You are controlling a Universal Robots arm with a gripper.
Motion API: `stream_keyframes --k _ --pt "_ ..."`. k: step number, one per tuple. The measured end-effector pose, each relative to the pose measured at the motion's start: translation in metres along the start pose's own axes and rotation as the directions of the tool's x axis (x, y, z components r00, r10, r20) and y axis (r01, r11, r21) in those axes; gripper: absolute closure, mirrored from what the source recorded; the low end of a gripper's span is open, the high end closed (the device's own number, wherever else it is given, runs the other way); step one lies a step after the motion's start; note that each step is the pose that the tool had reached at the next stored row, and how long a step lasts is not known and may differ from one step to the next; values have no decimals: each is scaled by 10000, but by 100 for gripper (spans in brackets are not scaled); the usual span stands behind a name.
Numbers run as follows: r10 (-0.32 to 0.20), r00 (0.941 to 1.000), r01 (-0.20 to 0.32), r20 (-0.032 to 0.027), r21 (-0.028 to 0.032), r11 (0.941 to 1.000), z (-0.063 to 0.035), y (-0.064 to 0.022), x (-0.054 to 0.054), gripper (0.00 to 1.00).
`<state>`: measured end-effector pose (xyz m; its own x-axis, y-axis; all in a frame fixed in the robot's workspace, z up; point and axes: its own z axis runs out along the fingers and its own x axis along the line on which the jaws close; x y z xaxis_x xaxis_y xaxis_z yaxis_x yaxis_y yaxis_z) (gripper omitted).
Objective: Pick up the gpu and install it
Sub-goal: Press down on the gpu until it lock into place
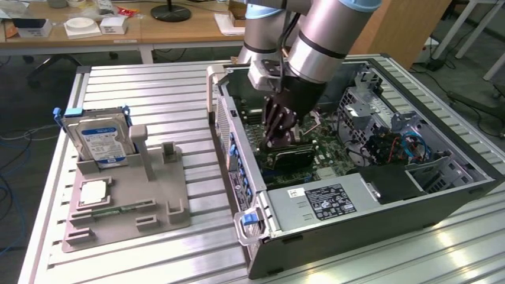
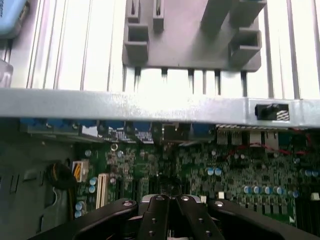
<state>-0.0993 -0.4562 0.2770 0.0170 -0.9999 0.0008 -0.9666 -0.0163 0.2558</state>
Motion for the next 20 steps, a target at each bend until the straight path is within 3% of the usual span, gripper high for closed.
stream_keyframes --k 1,7,10,11,12,15,16,20 --pt "0 10000 0 -3 -122 9999 -2 -2 -6 90" --pt "4 10000 -4 -13 -155 9999 0 -4 -112 90" --pt "3 10000 -3 -13 -276 9996 0 -4 -140 90" --pt "2 10000 -3 -11 -355 9994 0 -4 -149 90" --pt "1 10000 -1 -7 -498 9988 1 -4 -153 90" --pt "-2 10000 1 0 -1029 9947 0 -5 -162 90" --pt "-2 10000 2 1 -1154 9933 0 -4 -162 90" --pt "5 10000 -8 -18 -1346 9909 -3 -14 -192 90"
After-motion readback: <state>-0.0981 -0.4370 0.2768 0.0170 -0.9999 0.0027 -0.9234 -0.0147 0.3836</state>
